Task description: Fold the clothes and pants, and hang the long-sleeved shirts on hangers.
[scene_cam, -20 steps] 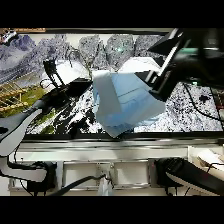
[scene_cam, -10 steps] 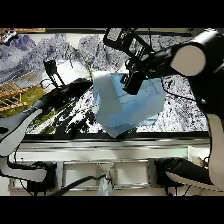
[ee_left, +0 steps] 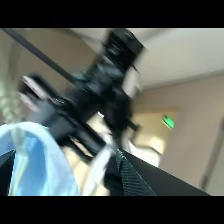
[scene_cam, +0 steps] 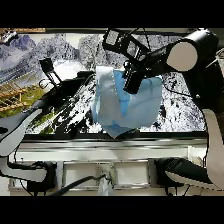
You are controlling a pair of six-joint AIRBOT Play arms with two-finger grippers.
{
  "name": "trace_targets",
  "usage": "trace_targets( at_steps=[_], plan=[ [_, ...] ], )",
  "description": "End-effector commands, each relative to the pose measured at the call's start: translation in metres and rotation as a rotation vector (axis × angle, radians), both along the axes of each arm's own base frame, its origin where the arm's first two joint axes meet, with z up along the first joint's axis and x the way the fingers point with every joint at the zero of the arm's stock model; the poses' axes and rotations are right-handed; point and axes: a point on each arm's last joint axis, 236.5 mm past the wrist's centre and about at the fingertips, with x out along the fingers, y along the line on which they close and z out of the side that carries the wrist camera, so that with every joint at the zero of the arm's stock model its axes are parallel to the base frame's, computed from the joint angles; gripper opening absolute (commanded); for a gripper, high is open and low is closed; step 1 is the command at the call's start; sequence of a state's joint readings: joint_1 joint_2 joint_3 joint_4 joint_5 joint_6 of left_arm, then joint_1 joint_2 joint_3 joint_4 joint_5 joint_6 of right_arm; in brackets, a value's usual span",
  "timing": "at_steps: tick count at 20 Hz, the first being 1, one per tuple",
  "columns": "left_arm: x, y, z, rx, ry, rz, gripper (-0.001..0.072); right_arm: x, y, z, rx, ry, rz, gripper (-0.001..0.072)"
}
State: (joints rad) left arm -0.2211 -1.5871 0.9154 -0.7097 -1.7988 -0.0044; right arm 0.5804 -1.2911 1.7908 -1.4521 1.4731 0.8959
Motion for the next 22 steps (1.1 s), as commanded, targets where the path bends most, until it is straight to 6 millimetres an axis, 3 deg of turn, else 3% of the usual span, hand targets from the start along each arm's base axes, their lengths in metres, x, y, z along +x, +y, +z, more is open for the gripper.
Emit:
trace_targets(
  at_steps=[1, 3, 5, 6, 7, 9, 10, 12, 14, 15, 16, 17, 18, 20, 21, 22],
  plan=[
    [0.050, 0.010, -0.016, 0.075, 0.068, 0.204, 0.0720, -0.012, -0.005, 0.010, -0.003, -0.011, 0.030, 0.0022],
    [0.096, 0.041, -0.025, 0.084, 0.164, 0.375, 0.0720, -0.019, -0.008, 0.018, 0.009, -0.020, 0.034, 0.0021],
    [0.128, 0.088, -0.013, -0.022, 0.237, 0.518, 0.0714, -0.025, -0.007, 0.027, 0.033, -0.031, 0.043, 0.0021],
    [0.138, 0.112, -0.003, -0.081, 0.252, 0.564, 0.0663, -0.027, -0.009, 0.031, 0.038, -0.038, 0.043, 0.0021],
    [0.141, 0.130, 0.009, -0.103, 0.227, 0.594, 0.0484, -0.029, -0.009, 0.034, 0.043, -0.046, 0.042, 0.0021],
    [0.137, 0.149, 0.030, -0.018, 0.124, 0.631, 0.0216, -0.029, -0.010, 0.038, 0.054, -0.057, 0.034, 0.0021],
    [0.138, 0.157, 0.029, 0.093, 0.117, 0.656, 0.0106, -0.029, -0.010, 0.040, 0.062, -0.059, 0.026, 0.0022],
    [0.146, 0.184, -0.009, 0.466, 0.229, 0.766, 0.0022, -0.029, -0.011, 0.040, 0.072, -0.047, 0.006, 0.0022],
    [0.133, 0.228, -0.065, 0.854, 0.452, 0.895, 0.0011, -0.029, -0.010, 0.041, 0.084, -0.041, -0.006, 0.0022],
    [0.118, 0.257, -0.086, 0.959, 0.617, 0.992, 0.0011, -0.029, -0.009, 0.042, 0.089, -0.045, -0.006, 0.0022],
    [0.101, 0.273, -0.095, 0.998, 0.713, 1.074, 0.0011, -0.027, -0.007, 0.043, 0.096, -0.051, -0.006, 0.0022],
    [0.084, 0.273, -0.102, 0.979, 0.772, 1.112, 0.0018, -0.027, -0.006, 0.045, 0.106, -0.057, -0.005, 0.0022],
    [0.071, 0.259, -0.108, 0.935, 0.800, 1.096, 0.0098, -0.026, -0.004, 0.046, 0.113, -0.062, -0.005, 0.0022],
    [0.047, 0.203, -0.124, 0.807, 0.856, 0.937, 0.0610, -0.026, -0.002, 0.048, 0.124, -0.063, 0.000, 0.0022],
    [0.030, 0.163, -0.130, 0.802, 0.815, 0.815, 0.0708, -0.026, -0.001, 0.048, 0.126, -0.062, 0.000, 0.0022],
    [0.013, 0.126, -0.130, 0.817, 0.720, 0.709, 0.0709, -0.027, -0.001, 0.048, 0.130, -0.058, 0.000, 0.0022]
  ],
)
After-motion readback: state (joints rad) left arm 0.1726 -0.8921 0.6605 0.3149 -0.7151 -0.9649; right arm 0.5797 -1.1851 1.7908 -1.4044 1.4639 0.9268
